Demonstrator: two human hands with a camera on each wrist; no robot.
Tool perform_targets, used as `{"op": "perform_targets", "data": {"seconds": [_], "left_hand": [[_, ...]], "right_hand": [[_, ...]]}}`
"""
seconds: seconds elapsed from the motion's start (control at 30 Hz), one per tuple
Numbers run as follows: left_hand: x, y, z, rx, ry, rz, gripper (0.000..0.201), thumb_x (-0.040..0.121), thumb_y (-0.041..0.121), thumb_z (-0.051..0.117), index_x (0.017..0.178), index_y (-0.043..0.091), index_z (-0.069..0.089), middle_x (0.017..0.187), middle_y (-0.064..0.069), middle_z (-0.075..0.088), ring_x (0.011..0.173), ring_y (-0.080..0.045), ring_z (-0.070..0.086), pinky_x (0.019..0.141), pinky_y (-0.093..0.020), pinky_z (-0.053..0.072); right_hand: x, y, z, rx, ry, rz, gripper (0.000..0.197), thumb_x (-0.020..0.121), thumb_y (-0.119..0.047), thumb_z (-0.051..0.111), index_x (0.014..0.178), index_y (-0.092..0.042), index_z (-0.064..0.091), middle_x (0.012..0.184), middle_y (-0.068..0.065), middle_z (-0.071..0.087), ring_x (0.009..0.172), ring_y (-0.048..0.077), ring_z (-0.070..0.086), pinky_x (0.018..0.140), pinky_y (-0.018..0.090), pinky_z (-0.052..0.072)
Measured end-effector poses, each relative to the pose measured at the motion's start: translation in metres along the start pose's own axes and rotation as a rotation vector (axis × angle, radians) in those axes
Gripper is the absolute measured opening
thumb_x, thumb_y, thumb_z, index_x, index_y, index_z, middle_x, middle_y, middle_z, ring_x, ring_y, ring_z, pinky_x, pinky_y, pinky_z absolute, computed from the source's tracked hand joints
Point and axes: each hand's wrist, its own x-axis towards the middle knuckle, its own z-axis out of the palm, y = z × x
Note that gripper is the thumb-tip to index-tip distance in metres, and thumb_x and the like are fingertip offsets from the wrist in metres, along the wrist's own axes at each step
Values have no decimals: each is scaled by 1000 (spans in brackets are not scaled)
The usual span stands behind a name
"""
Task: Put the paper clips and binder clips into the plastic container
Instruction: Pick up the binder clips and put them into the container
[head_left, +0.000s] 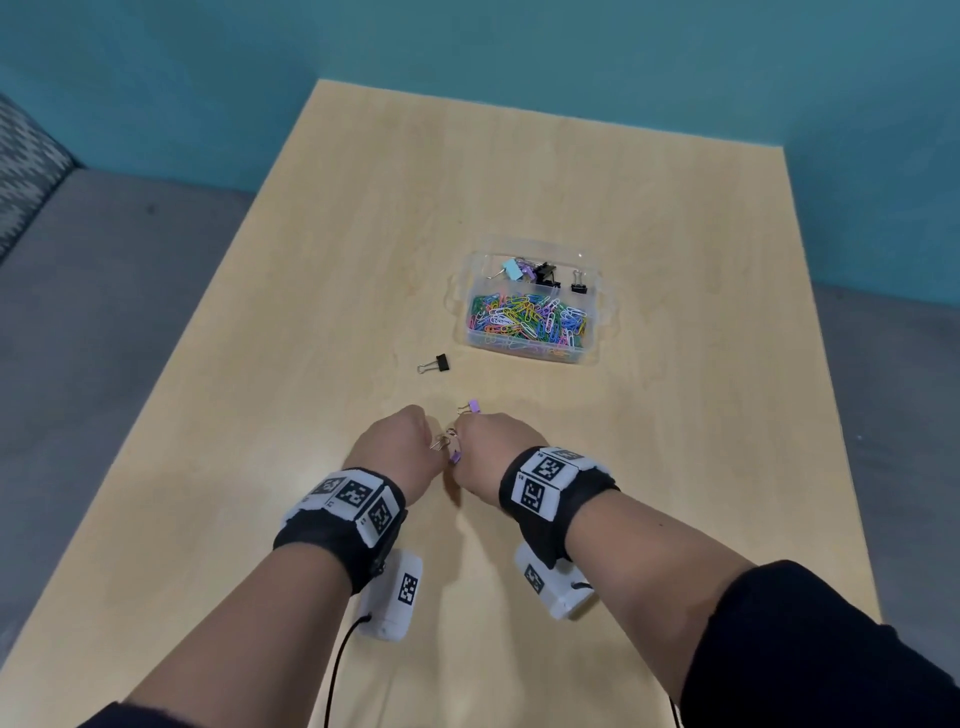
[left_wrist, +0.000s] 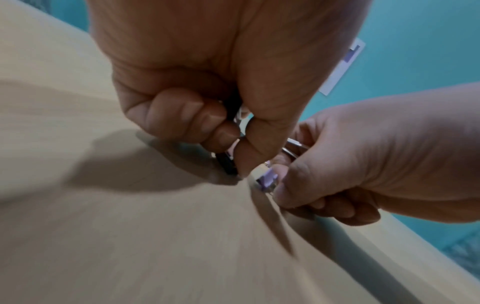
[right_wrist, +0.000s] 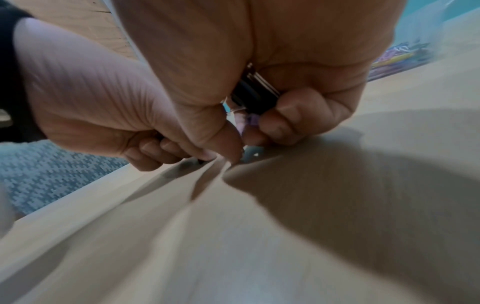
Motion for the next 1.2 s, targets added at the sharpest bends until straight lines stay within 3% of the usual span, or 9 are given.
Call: {"op": "perform_targets", "data": {"seconds": [0.27, 0.33, 0.53, 0.67, 0.73, 0.83, 0.97, 1.1, 1.2], "left_hand": [[-10, -6, -3, 55, -56, 17, 31, 76, 40, 65, 75, 22, 40, 74, 1, 57, 65, -18, 54, 51, -29, 35], [-15, -10, -4, 73, -53, 20, 40, 74, 47, 69, 77, 22, 38, 72, 1, 56, 63, -18, 51, 51, -29, 35], [-20, -15, 1, 143, -95, 112, 32, 82, 42, 55, 71, 23, 31, 70, 3, 52, 66, -21, 50, 55, -30, 36], [-24, -14, 3, 138, -19, 160, 19, 82, 35, 50, 75, 23, 38, 67, 2, 56, 63, -22, 53, 55, -30, 43], [-25, -16, 2, -27, 14, 114, 17, 81, 30, 55, 70, 24, 43, 59, 5, 54, 57, -17, 51, 51, -27, 40], [-28, -15, -8, -739, -71, -114, 21, 74, 21, 59, 57, 19, 47, 49, 6, 44, 45, -16, 35, 46, -26, 28], [-28, -6, -22, -1453, -143, -304, 19, 80, 14, 47, 62, 11, 41, 53, -7, 38, 43, -19, 24, 38, -24, 21], [-2, 10, -41, -1602, -181, -394, 12, 79, 13, 47, 67, 10, 46, 58, -6, 46, 39, -15, 33, 34, -19, 26], [26, 32, -58, -1538, -120, -333, 12, 87, 8, 47, 76, 11, 49, 61, -6, 50, 43, -12, 41, 35, -16, 27]], "right_hand": [[-10, 12, 3, 4, 12, -60, 14, 82, -17, 50, 94, -18, 56, 86, 3, 62, 74, 27, 58, 63, 30, 45], [-12, 15, -4, 52, 4, -47, 9, 79, -18, 50, 88, -18, 53, 89, 3, 63, 78, 28, 59, 63, 30, 46], [-6, 54, -72, 684, 247, 99, 16, 75, -9, 59, 65, -16, 48, 73, 4, 62, 75, 21, 63, 55, 26, 37], [27, 88, -139, 401, 363, 192, 9, 82, -16, 59, 80, -10, 52, 74, 6, 55, 66, 22, 49, 52, 26, 33], [50, 99, -160, 207, 357, 207, 13, 84, -19, 58, 84, -8, 51, 84, 9, 56, 76, 27, 53, 57, 28, 36], [78, 108, -171, 5, 321, 215, 18, 84, -25, 59, 84, -10, 49, 92, 11, 60, 76, 28, 52, 61, 28, 38], [86, 107, -178, 51, 293, 215, 32, 81, -35, 65, 95, -7, 57, 95, 12, 64, 72, 27, 56, 57, 28, 40], [65, 125, -178, 418, 449, 181, 46, 82, -49, 64, 110, -13, 59, 104, 6, 62, 85, 27, 61, 79, 42, 53], [27, 142, -155, 727, 639, 225, 30, 84, -36, 65, 90, -8, 59, 86, 12, 67, 72, 28, 66, 69, 47, 58]]}}
